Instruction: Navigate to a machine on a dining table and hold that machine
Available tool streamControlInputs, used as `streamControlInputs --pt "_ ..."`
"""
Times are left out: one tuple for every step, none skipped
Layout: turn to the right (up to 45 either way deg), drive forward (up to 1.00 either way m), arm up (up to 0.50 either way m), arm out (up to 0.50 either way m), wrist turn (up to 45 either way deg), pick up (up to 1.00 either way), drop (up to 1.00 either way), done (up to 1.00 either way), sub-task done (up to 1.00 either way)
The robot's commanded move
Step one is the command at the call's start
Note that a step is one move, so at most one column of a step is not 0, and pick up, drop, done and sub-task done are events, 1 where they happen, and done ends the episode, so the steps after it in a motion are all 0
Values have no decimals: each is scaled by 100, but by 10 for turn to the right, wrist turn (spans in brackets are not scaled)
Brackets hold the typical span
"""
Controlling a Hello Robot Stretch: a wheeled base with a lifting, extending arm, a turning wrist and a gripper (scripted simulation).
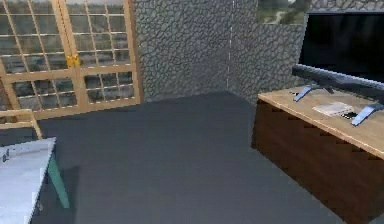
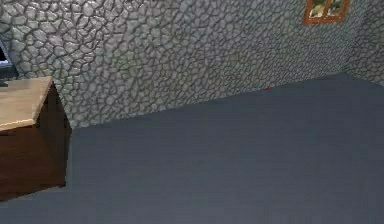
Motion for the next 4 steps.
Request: streamControlInputs --pt "-180 0 0 0 0 0 0 0 0" --pt "0 45 0 0 0 0 0 0 0" --pt "-450 0 0 0 0 0 0 0 0" --pt "-450 0 0 0 0 0 0 0 0"
